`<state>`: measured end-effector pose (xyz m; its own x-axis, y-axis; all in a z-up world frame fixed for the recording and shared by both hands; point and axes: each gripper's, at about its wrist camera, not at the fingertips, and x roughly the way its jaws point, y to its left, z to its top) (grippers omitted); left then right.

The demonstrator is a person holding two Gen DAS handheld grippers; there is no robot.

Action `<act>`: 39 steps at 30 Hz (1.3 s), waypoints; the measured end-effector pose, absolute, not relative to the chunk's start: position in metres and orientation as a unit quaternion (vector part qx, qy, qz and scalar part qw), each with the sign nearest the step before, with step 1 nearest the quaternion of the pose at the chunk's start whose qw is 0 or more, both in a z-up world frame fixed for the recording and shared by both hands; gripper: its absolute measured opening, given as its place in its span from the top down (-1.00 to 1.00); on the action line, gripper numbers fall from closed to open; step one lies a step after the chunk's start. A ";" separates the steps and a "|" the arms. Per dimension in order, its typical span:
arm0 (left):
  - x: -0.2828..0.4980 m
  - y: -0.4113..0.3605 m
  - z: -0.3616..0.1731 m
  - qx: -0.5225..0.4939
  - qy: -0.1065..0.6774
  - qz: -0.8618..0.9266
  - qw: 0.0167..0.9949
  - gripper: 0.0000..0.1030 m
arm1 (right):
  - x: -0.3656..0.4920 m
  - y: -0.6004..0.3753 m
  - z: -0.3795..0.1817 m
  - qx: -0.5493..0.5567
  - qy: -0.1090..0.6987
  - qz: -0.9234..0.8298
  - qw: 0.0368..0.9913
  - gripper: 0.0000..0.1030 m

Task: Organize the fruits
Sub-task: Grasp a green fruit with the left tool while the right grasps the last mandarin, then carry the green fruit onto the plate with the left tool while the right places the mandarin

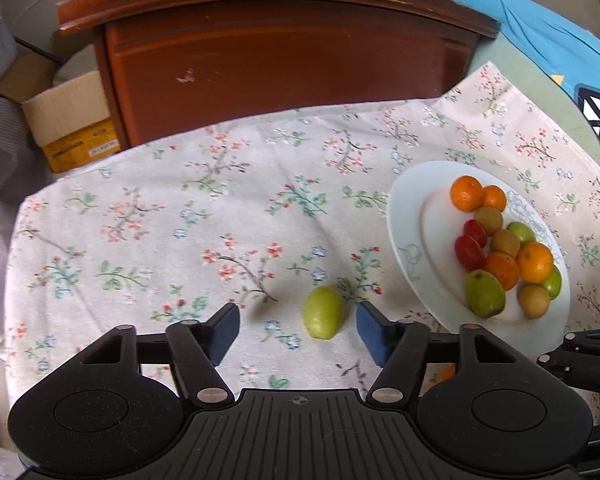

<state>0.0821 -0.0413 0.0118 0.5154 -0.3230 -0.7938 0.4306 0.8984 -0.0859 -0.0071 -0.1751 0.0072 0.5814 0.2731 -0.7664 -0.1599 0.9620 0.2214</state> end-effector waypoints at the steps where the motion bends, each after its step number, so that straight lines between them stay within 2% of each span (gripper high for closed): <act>1: 0.082 -0.044 0.011 0.063 0.442 -0.220 0.867 -0.12 | -0.008 -0.177 0.008 0.068 0.441 0.120 0.887 0.40; 2: 0.082 -0.046 0.010 0.065 0.442 -0.224 0.866 -0.01 | -0.007 -0.179 0.007 0.075 0.441 0.119 0.886 0.40; 9: 0.082 -0.055 0.005 0.077 0.435 -0.234 0.866 0.36 | -0.004 -0.182 0.004 0.091 0.441 0.118 0.885 0.40; 11: 0.082 -0.055 0.005 0.075 0.435 -0.239 0.865 0.58 | -0.002 -0.183 0.003 0.093 0.443 0.117 0.884 0.40; 12: 0.081 -0.056 0.006 0.076 0.434 -0.239 0.865 0.60 | -0.002 -0.183 0.002 0.094 0.443 0.116 0.884 0.40; 39: 0.042 -0.062 0.051 0.119 0.383 -0.241 0.884 0.60 | -0.021 -0.190 0.039 0.084 0.388 0.105 0.912 0.40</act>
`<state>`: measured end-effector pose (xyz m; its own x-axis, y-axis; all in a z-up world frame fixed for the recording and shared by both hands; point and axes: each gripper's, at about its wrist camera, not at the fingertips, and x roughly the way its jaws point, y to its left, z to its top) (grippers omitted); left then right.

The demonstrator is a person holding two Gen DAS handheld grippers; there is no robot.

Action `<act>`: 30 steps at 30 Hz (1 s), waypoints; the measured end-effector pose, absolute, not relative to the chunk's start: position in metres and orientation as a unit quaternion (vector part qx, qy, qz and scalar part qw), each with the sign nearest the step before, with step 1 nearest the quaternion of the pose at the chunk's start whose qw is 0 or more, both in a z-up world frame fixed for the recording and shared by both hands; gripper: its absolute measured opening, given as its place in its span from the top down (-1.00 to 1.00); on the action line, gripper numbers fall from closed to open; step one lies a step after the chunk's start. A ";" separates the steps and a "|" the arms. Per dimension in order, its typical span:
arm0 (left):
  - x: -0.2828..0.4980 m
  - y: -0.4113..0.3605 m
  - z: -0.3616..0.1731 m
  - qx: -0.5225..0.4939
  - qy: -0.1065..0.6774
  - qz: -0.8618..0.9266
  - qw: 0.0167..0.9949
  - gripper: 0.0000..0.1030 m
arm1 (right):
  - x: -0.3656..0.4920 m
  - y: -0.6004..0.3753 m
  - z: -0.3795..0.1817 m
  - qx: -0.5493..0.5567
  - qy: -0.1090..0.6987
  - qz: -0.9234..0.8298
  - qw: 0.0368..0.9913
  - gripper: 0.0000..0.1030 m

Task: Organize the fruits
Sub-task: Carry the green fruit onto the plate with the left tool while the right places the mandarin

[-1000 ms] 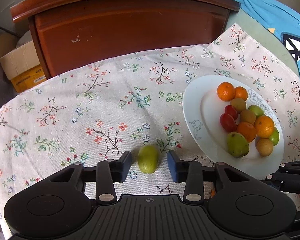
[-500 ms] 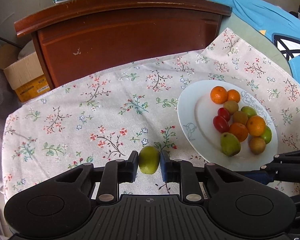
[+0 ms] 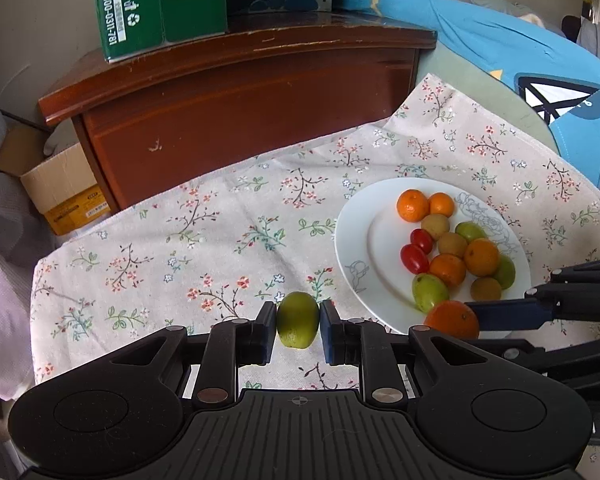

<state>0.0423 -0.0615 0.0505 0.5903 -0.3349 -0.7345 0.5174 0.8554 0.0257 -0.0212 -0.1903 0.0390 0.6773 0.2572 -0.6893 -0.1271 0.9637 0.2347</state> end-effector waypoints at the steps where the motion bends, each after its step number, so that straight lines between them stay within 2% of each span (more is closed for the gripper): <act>1: 0.041 -0.062 0.052 0.121 0.381 -0.242 0.884 0.60 | -0.022 -0.192 0.041 0.085 0.386 0.104 0.913 0.40; 30: 0.031 -0.102 0.085 0.121 0.331 -0.272 0.896 0.60 | -0.039 -0.263 0.087 0.136 0.311 0.027 0.940 0.40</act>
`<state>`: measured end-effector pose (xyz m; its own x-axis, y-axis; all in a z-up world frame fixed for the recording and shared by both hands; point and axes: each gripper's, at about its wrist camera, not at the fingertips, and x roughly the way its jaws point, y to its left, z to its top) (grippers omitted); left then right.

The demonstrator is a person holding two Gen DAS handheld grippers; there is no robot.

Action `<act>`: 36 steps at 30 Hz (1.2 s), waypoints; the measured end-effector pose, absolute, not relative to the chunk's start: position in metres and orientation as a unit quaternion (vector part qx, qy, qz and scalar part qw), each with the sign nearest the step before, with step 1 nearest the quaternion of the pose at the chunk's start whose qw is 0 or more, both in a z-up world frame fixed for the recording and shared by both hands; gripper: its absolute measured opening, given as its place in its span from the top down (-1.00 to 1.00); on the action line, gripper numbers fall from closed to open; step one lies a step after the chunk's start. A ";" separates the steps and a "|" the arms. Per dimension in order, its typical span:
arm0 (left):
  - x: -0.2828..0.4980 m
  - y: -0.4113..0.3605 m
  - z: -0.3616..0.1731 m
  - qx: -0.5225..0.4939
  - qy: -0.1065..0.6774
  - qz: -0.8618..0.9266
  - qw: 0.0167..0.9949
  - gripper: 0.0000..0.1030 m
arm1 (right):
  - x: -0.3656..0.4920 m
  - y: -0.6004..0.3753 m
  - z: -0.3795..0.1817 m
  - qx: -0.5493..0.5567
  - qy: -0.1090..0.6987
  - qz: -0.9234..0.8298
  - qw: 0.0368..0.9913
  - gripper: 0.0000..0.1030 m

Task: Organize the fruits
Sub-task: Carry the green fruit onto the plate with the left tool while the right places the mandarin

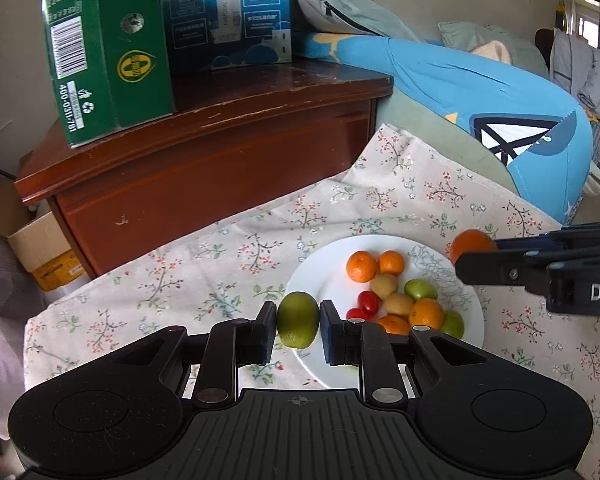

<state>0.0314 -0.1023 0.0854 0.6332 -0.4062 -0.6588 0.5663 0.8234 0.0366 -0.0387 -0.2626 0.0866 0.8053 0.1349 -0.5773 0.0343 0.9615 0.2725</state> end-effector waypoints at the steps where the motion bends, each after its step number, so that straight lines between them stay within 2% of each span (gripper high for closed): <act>1: 0.032 -0.105 0.085 0.120 0.331 -0.273 0.895 0.60 | -0.039 -0.268 0.087 0.140 0.308 0.022 0.941 0.40; 9: 0.045 -0.119 0.068 0.114 0.347 -0.275 0.890 0.60 | -0.036 -0.302 0.076 0.178 0.304 -0.023 0.936 0.40; 27: 0.067 -0.131 0.039 0.095 0.380 -0.274 0.878 0.60 | -0.013 -0.321 0.027 0.231 0.352 -0.065 0.905 0.39; 31: 0.065 -0.131 0.040 0.093 0.382 -0.278 0.876 0.54 | -0.010 -0.324 0.018 0.254 0.361 -0.073 0.894 0.32; 33: 0.064 -0.131 0.041 0.095 0.384 -0.273 0.877 0.41 | -0.008 -0.324 0.017 0.256 0.361 -0.074 0.894 0.32; 35: 0.063 -0.129 0.042 0.091 0.385 -0.264 0.879 -0.10 | -0.008 -0.322 0.019 0.254 0.357 -0.075 0.896 0.26; 36: 0.062 -0.129 0.042 0.091 0.384 -0.260 0.881 -0.20 | -0.008 -0.321 0.020 0.252 0.354 -0.074 0.897 0.24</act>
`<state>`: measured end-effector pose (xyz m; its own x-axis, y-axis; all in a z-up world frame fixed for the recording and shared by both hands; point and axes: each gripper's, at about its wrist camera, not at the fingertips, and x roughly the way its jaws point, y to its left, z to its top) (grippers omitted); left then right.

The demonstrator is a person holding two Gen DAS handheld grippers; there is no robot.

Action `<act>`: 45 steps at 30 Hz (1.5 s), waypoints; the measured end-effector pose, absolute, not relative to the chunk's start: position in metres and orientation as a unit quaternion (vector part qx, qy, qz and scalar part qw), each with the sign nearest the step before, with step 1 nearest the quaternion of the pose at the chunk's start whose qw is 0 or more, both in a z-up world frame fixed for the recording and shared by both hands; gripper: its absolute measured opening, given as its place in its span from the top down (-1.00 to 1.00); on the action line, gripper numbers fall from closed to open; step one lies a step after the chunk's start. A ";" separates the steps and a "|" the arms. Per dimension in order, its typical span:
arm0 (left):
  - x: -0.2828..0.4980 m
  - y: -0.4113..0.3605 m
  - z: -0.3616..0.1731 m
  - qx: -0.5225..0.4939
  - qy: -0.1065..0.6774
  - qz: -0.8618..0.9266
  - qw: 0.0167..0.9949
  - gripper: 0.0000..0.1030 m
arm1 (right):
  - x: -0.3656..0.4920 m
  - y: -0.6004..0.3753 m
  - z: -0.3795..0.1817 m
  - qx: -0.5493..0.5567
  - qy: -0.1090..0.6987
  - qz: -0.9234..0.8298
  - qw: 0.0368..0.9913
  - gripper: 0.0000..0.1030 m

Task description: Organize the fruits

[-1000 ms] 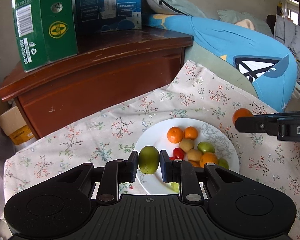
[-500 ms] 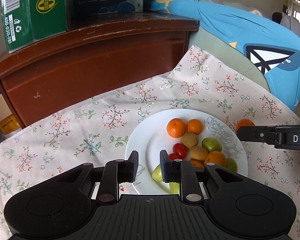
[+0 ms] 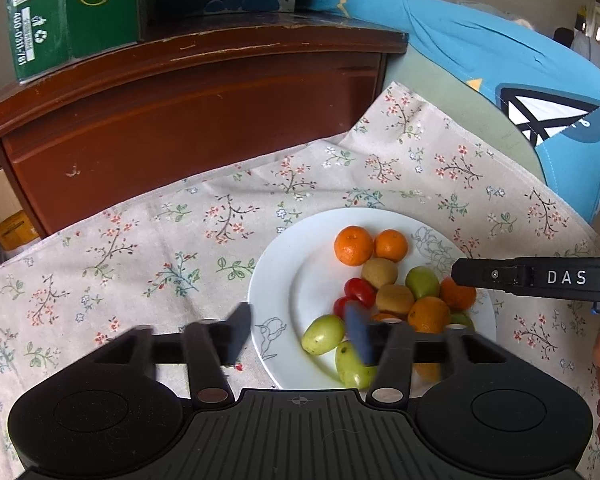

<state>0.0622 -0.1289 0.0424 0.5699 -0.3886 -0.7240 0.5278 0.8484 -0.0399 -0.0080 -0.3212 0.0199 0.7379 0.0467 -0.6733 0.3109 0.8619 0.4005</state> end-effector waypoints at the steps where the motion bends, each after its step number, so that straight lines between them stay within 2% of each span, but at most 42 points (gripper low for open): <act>1: 0.061 -0.128 0.044 0.092 0.382 -0.256 0.883 -0.33 | -0.008 -0.320 0.021 0.249 0.352 -0.072 0.899 0.21; 3: 0.061 -0.128 0.046 0.093 0.382 -0.252 0.884 -0.45 | -0.008 -0.316 0.025 0.242 0.348 -0.071 0.903 0.16; 5: 0.061 -0.127 0.047 0.091 0.387 -0.244 0.884 -0.69 | -0.008 -0.314 0.028 0.237 0.346 -0.069 0.905 0.08; 6: 0.061 -0.126 0.048 0.089 0.391 -0.238 0.885 -0.71 | -0.008 -0.313 0.029 0.236 0.345 -0.069 0.906 0.06; 23: 0.046 -0.112 0.073 0.099 0.404 -0.198 0.887 -0.76 | -0.018 -0.291 0.064 0.191 0.352 -0.097 0.911 -0.41; 35: 0.027 -0.105 0.088 0.108 0.400 -0.192 0.890 -0.77 | -0.043 -0.279 0.086 0.181 0.357 -0.125 0.908 -0.63; 45: 0.007 -0.112 0.084 0.130 0.406 -0.189 0.885 -0.77 | -0.067 -0.284 0.080 0.197 0.390 -0.174 0.883 -0.69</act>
